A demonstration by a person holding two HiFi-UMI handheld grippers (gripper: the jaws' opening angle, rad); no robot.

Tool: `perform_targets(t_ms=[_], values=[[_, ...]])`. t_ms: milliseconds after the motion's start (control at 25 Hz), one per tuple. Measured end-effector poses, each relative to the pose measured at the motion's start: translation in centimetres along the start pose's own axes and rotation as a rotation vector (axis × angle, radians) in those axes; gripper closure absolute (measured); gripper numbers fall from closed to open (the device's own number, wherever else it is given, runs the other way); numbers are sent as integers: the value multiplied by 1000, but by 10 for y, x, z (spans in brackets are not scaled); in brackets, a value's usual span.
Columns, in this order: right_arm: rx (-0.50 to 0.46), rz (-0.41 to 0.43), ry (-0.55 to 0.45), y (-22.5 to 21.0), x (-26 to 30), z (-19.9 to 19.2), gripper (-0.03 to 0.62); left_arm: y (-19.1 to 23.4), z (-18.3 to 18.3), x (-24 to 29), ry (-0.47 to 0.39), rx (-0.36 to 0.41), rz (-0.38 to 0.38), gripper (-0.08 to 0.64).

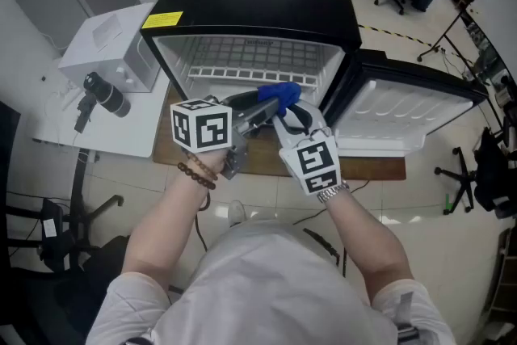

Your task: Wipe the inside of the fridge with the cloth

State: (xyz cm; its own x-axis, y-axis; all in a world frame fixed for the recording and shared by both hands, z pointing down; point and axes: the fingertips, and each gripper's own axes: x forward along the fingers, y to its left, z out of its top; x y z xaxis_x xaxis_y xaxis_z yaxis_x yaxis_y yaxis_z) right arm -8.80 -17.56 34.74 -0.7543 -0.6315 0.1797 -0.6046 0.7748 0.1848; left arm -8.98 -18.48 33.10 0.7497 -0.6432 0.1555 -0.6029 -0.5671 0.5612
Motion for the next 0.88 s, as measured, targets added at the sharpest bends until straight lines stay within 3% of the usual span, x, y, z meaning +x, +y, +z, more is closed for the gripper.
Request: perform_targets(t_ms=[760,880], values=[[85,-171,57,-44,-38,-23,471,-12,27,35,-130,150,76,453],[78,-209,66,-52,-48,-23,520,-16,28,46,-143,152,68,453]])
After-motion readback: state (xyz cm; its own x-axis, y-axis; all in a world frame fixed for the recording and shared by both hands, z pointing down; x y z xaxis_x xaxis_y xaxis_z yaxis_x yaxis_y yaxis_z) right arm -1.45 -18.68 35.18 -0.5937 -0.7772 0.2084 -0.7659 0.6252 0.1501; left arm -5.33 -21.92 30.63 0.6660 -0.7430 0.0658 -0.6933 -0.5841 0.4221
